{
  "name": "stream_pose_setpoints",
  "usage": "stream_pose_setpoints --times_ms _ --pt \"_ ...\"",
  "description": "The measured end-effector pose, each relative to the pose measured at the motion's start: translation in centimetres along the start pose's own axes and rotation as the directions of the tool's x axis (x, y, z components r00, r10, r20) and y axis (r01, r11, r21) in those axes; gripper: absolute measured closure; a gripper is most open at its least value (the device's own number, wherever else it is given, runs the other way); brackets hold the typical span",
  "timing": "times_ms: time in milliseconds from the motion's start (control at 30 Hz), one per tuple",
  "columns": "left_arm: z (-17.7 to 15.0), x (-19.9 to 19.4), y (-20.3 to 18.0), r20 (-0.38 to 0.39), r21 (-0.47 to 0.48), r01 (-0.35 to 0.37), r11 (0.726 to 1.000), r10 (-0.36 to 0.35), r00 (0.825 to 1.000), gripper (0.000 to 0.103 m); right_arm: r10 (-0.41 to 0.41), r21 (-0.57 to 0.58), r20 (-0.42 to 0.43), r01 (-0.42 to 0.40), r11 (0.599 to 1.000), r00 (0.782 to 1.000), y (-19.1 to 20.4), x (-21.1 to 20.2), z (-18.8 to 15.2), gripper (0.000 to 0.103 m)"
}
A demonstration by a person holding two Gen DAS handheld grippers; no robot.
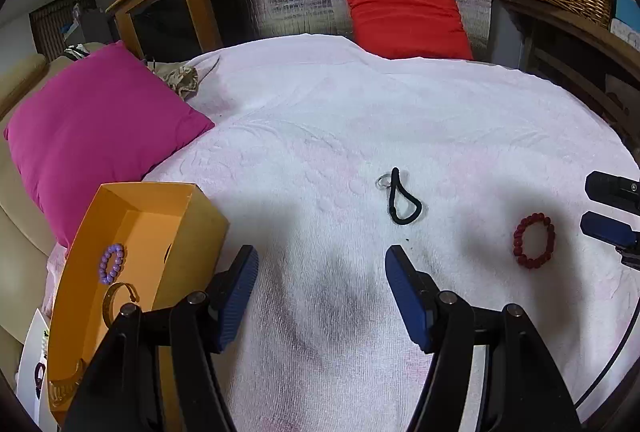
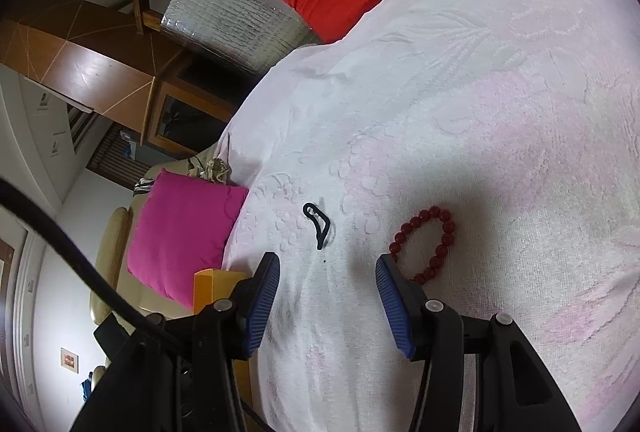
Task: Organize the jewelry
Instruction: 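Move both open tools back over the red bracelet and black hair tie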
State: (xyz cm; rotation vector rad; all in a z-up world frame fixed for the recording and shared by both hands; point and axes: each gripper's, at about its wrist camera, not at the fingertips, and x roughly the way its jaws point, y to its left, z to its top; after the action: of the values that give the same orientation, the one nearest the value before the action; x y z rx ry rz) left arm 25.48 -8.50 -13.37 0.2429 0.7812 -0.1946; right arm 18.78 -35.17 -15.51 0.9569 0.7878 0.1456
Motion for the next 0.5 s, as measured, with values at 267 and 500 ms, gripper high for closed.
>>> stream_pose_setpoints --times_ms 267,500 --pt "-0.5 1.2 0.2 -0.055 0.01 -0.017 1.0 0.018 0.998 0.036 -0.017 0.013 -0.012 0.017 1.0 1.0 -0.4 0.4 0.1 0.049" --pt "-1.3 2.8 1.1 -0.148 0.003 -0.024 1.0 0.025 0.989 0.036 -0.082 0.037 -0.028 0.083 0.996 0.996 -1.2 0.9 0.1 0.049"
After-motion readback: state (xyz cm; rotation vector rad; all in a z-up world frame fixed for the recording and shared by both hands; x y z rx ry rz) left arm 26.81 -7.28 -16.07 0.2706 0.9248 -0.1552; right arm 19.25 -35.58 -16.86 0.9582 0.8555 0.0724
